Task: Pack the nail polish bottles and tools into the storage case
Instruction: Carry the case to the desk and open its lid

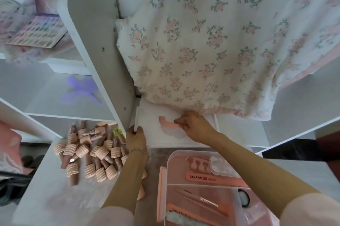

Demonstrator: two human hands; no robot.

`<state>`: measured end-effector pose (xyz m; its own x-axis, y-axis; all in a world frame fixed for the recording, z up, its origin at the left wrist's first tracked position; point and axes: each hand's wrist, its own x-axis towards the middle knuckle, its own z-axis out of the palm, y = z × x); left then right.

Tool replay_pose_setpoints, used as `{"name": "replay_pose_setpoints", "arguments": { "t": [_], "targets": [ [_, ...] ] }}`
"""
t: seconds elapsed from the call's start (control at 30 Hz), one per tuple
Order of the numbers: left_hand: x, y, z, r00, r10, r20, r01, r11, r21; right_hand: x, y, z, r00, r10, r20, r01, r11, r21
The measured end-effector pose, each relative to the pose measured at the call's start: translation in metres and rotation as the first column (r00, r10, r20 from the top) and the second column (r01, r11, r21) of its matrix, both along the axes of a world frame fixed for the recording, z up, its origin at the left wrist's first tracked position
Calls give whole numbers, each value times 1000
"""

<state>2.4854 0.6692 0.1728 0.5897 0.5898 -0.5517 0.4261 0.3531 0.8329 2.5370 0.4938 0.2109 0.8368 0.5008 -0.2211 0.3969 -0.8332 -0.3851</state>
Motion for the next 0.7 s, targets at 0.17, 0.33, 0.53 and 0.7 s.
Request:
{"name": "replay_pose_setpoints", "arguments": {
  "t": [0.17, 0.33, 0.53, 0.7],
  "targets": [
    [-2, 6, 3, 999, -18, -37, 20, 998, 58, -10, -5, -5, 982, 103, -160, -102, 995, 14],
    [-20, 0, 5, 960, -281, 18, 275, 948, 159, -27, -23, -2, 974, 60, -217, -44, 996, 80],
    [-19, -11, 12, 831, -528, -173, 553, 757, 349, -74, -54, 4, 997, -38, 64, 20, 968, 251],
    [-34, -21, 34, 846, -511, -153, 495, 645, 581, -114, -80, 5, 968, -85, 236, 0, 941, 338]
  ]
}}
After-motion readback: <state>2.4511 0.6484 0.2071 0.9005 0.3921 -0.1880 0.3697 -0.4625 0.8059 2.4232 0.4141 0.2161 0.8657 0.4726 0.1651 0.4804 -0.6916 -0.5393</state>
